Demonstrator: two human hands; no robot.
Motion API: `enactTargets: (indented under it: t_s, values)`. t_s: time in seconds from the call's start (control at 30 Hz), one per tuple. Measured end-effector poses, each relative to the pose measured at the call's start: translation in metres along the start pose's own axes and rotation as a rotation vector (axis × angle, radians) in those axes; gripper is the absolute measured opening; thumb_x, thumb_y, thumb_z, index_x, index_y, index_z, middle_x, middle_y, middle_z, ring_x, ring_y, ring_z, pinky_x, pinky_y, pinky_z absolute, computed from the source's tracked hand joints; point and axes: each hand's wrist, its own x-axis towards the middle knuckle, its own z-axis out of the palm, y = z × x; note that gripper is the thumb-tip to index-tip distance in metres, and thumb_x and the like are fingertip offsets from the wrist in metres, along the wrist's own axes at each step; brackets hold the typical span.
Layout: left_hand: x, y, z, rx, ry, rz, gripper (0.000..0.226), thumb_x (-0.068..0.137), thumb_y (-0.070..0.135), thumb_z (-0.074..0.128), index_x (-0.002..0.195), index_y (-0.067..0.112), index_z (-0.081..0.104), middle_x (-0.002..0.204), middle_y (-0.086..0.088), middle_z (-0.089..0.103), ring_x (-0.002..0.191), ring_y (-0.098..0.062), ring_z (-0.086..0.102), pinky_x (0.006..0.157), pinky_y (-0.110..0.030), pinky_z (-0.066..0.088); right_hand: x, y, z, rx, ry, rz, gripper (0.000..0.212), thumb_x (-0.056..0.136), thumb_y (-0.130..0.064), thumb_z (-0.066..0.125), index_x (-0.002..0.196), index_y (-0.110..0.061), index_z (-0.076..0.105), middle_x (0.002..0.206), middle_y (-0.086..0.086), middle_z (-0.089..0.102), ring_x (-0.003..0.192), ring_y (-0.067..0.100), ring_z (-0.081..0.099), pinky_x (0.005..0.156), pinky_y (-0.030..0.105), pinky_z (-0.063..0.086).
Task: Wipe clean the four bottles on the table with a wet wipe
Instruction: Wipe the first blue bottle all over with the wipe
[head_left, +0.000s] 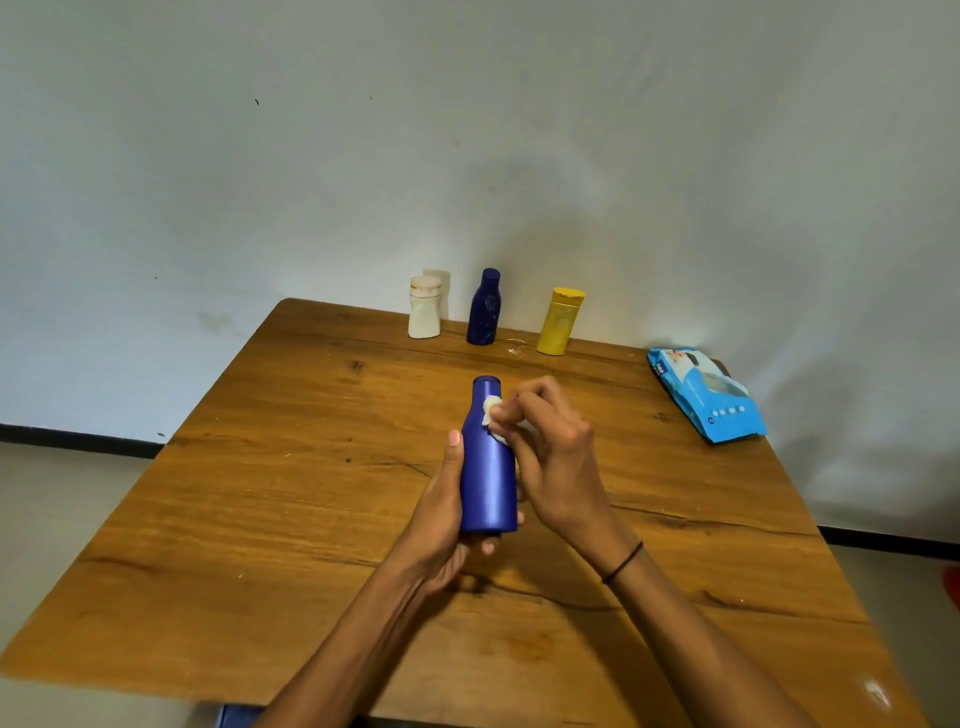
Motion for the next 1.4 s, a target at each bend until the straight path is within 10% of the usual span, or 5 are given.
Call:
enactTargets:
  t_s: [0.4,0.6,0.97,1.23,1.4]
  values:
    - [0.012,-0.003,-0.013,0.077,0.164,0.149,0.062,0.103,0.062,0.036,0.134,0.012,0.053,0.072,-0.005,0.061,0.052,-0.014,0.056,0.039,-0.024,0.046,-0.063,-0.016,0.005,0.138,-0.034,0.022,0.010,0.089,0.007,0.077,0.090,-0.001,0.071,0.102,0.003,0.062,0.096,0.015,0.065,0.080,0.022,0.051]
    - [0.004,-0.006,-0.001,0.073,0.040,0.253,0.050,0.104,0.065,0.019,0.146,0.054,0.045,0.079,0.003,0.066,0.048,-0.011,0.045,0.033,-0.018,0.036,-0.057,-0.012,0.001,0.141,-0.039,-0.081,0.006,0.090,0.007,0.076,0.091,0.003,0.072,0.104,0.006,0.064,0.096,0.017,0.065,0.073,0.034,0.056]
    - [0.000,-0.006,-0.007,-0.112,-0.201,0.167,0.071,0.087,0.058,0.075,0.147,0.032,0.048,0.079,-0.008,0.053,0.055,-0.010,0.047,0.044,-0.019,0.041,-0.009,-0.004,0.007,-0.043,0.195,0.008,0.006,0.093,0.000,0.073,0.099,0.000,0.072,0.106,0.010,0.064,0.103,0.013,0.063,0.085,0.022,0.053]
    - [0.012,-0.012,-0.006,-0.248,-0.188,0.136,0.063,0.077,0.025,0.070,0.138,0.019,0.056,0.121,-0.018,0.062,0.075,-0.017,0.062,0.037,-0.023,0.044,-0.010,-0.011,0.018,0.029,0.344,0.216,0.006,0.097,-0.006,0.072,0.098,-0.010,0.067,0.099,-0.001,0.061,0.092,0.010,0.062,0.076,0.024,0.054]
    - [0.006,-0.012,-0.002,0.044,-0.008,0.189,0.038,0.084,0.033,0.060,0.116,0.021,0.077,0.107,-0.009,0.077,0.092,-0.018,0.070,0.071,-0.029,0.057,-0.020,-0.012,0.021,-0.013,0.267,0.170,0.006,0.096,-0.005,0.073,0.095,-0.007,0.068,0.099,0.000,0.062,0.094,0.010,0.062,0.077,0.025,0.052]
